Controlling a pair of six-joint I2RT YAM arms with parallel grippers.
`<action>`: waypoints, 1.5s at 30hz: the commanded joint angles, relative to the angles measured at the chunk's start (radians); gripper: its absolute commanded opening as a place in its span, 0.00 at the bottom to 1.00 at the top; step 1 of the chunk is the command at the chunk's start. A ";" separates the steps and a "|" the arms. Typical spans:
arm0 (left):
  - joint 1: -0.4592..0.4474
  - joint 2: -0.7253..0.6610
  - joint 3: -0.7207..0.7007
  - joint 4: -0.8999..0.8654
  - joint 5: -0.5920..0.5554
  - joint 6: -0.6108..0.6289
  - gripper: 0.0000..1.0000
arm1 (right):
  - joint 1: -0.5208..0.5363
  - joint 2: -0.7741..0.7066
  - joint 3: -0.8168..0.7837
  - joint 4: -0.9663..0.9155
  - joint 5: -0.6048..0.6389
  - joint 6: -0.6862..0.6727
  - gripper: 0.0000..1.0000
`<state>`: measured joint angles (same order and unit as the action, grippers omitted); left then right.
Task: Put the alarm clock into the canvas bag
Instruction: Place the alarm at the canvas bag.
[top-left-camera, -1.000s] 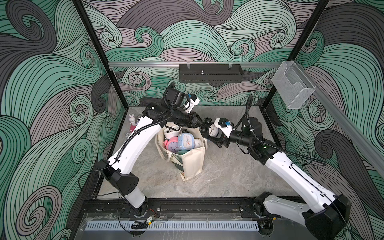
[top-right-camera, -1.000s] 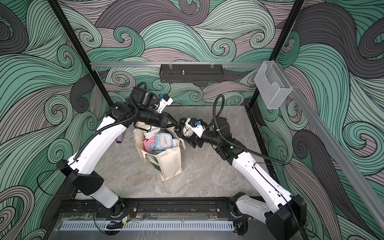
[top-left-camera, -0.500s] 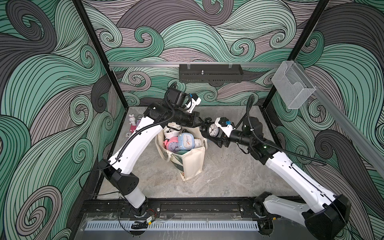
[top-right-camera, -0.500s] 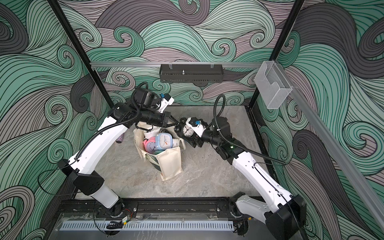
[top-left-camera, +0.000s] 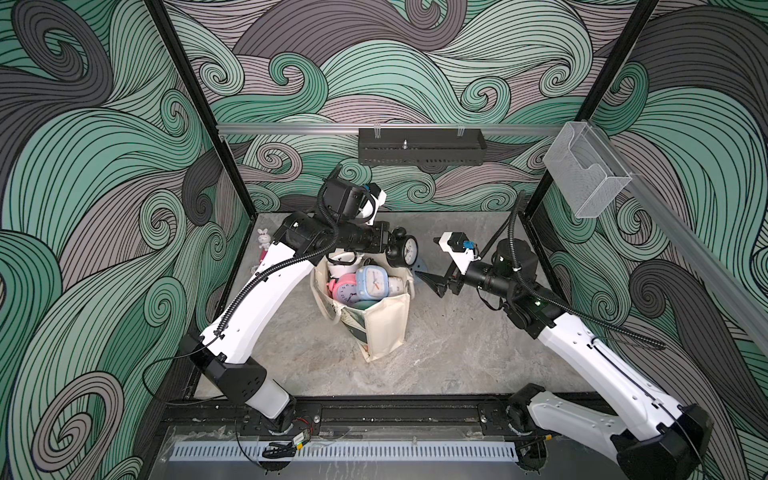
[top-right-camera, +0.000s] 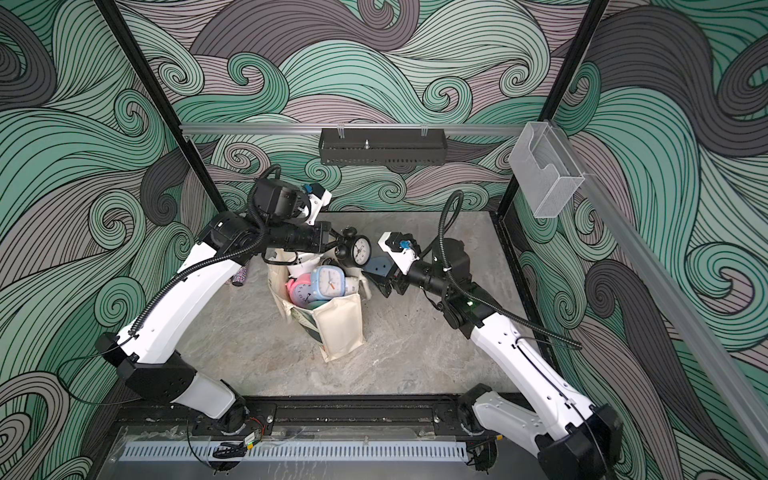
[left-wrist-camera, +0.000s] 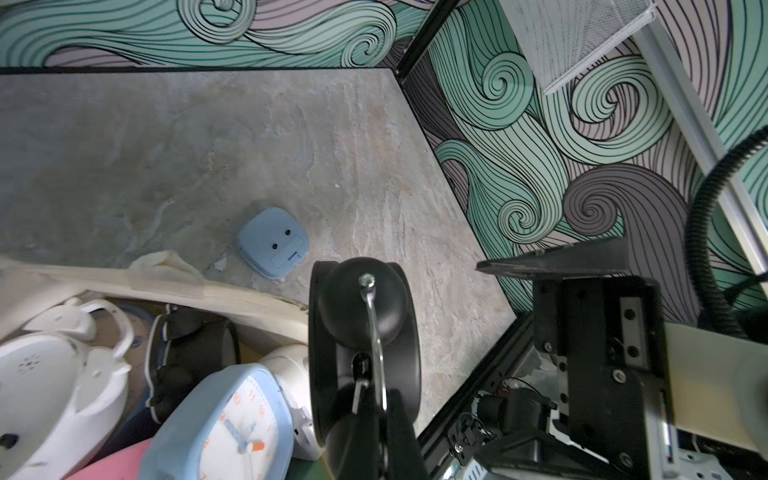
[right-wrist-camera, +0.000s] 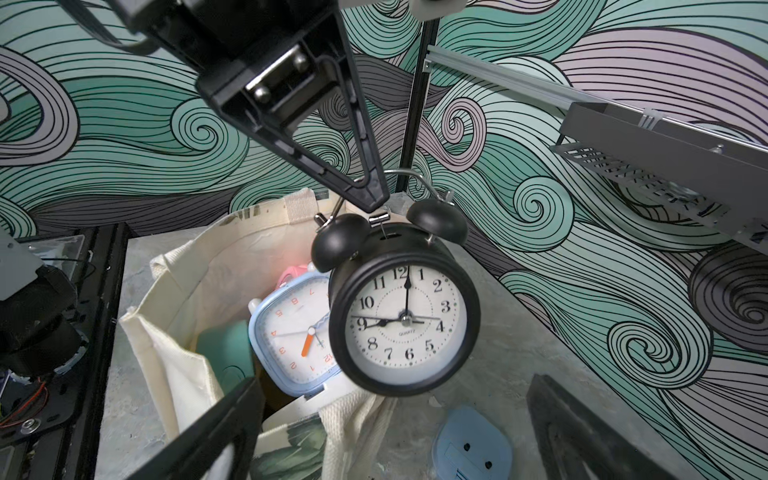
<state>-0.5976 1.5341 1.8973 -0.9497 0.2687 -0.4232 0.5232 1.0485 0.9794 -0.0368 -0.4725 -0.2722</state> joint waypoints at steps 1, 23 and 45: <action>0.011 -0.059 0.053 0.004 -0.130 -0.018 0.00 | 0.001 -0.027 -0.024 0.029 0.016 0.056 1.00; 0.320 -0.168 -0.239 0.080 0.020 -0.161 0.00 | 0.012 -0.042 -0.162 0.168 0.126 0.321 1.00; 0.357 -0.228 -0.528 -0.091 0.005 -0.072 0.00 | 0.014 0.081 -0.055 0.034 0.420 0.363 1.00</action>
<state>-0.2375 1.3499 1.3682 -0.9192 0.3058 -0.5541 0.5308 1.1110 0.8757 0.0532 -0.1688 0.0719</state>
